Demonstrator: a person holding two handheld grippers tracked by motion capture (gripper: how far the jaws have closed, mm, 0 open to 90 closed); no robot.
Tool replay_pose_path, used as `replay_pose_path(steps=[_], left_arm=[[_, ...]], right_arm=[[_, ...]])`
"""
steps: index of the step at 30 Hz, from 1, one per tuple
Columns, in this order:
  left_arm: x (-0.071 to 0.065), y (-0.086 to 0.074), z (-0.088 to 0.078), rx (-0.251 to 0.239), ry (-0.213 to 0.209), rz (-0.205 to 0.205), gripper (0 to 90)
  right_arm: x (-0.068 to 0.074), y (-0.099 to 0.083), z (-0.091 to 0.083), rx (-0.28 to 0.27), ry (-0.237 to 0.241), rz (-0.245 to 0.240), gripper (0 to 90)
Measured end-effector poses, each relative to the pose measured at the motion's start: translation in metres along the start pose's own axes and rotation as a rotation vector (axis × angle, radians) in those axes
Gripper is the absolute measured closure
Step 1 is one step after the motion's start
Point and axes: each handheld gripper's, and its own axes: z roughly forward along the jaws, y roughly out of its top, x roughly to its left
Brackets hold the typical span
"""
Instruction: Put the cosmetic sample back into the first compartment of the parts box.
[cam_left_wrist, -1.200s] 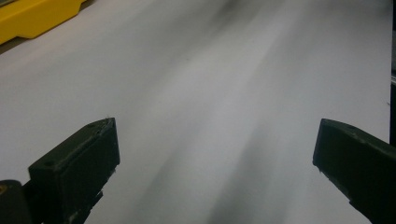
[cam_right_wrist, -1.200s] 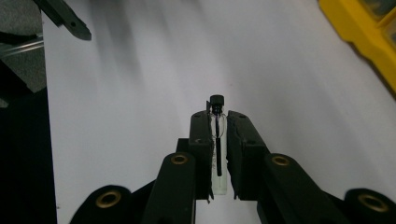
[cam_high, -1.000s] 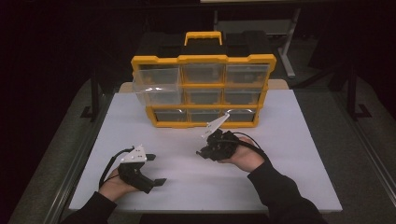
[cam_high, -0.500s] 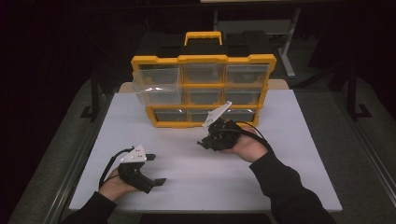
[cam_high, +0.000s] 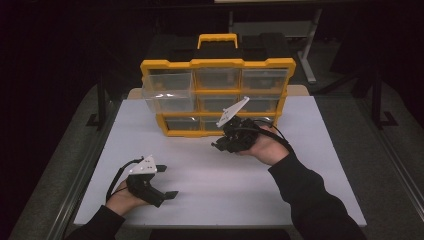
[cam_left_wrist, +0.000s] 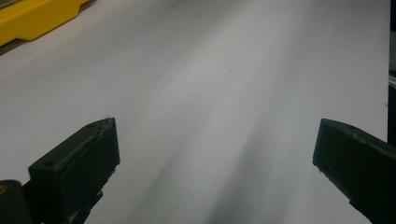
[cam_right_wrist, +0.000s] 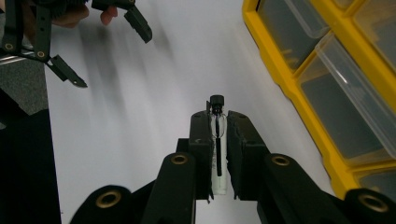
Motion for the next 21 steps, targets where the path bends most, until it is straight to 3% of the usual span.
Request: replay_pose_path(steps=[21], left_arm=[[0.0, 0.0, 0.0, 0.002, -0.001, -0.003, 0.0]], right_arm=[[-0.013, 0.036, -0.032, -0.026, 0.008, -0.005, 79.3]])
